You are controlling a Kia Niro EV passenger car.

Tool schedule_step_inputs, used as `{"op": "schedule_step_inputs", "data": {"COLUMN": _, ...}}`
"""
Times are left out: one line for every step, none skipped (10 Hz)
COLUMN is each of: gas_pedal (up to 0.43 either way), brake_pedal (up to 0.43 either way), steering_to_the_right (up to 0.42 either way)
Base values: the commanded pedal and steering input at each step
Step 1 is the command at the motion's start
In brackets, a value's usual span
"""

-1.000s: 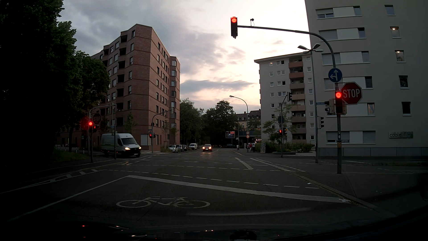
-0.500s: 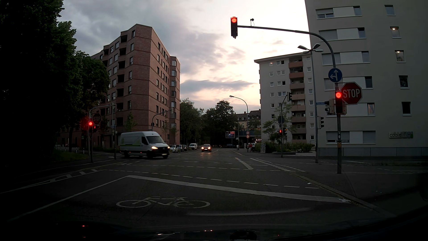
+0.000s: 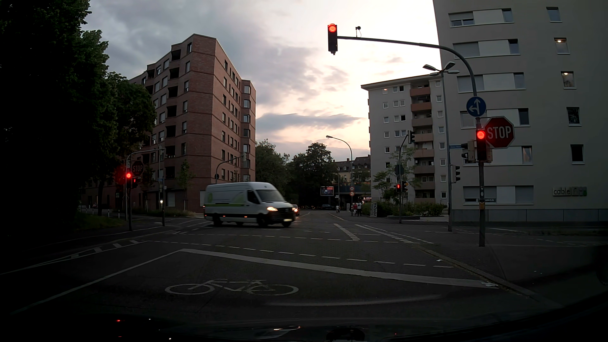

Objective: Follow the waypoints while adhering to traffic rules and regulations

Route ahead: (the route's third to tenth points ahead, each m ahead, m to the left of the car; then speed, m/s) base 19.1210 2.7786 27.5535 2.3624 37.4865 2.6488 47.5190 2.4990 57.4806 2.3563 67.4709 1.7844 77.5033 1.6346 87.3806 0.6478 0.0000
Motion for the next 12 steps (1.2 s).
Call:
{"op": "schedule_step_inputs", "data": {"gas_pedal": 0.000, "brake_pedal": 0.171, "steering_to_the_right": -0.016}}
{"op": "schedule_step_inputs", "data": {"gas_pedal": 0.000, "brake_pedal": 0.171, "steering_to_the_right": -0.016}}
{"op": "schedule_step_inputs", "data": {"gas_pedal": 0.000, "brake_pedal": 0.171, "steering_to_the_right": -0.016}}
{"op": "schedule_step_inputs", "data": {"gas_pedal": 0.000, "brake_pedal": 0.171, "steering_to_the_right": -0.016}}
{"op": "schedule_step_inputs", "data": {"gas_pedal": 0.000, "brake_pedal": 0.171, "steering_to_the_right": -0.016}}
{"op": "schedule_step_inputs", "data": {"gas_pedal": 0.000, "brake_pedal": 0.171, "steering_to_the_right": -0.016}}
{"op": "schedule_step_inputs", "data": {"gas_pedal": 0.000, "brake_pedal": 0.171, "steering_to_the_right": -0.016}}
{"op": "schedule_step_inputs", "data": {"gas_pedal": 0.000, "brake_pedal": 0.171, "steering_to_the_right": -0.016}}
{"op": "schedule_step_inputs", "data": {"gas_pedal": 0.000, "brake_pedal": 0.171, "steering_to_the_right": -0.016}}
{"op": "schedule_step_inputs", "data": {"gas_pedal": 0.000, "brake_pedal": 0.171, "steering_to_the_right": -0.016}}
{"op": "schedule_step_inputs", "data": {"gas_pedal": 0.000, "brake_pedal": 0.171, "steering_to_the_right": -0.016}}
{"op": "schedule_step_inputs", "data": {"gas_pedal": 0.000, "brake_pedal": 0.171, "steering_to_the_right": -0.016}}
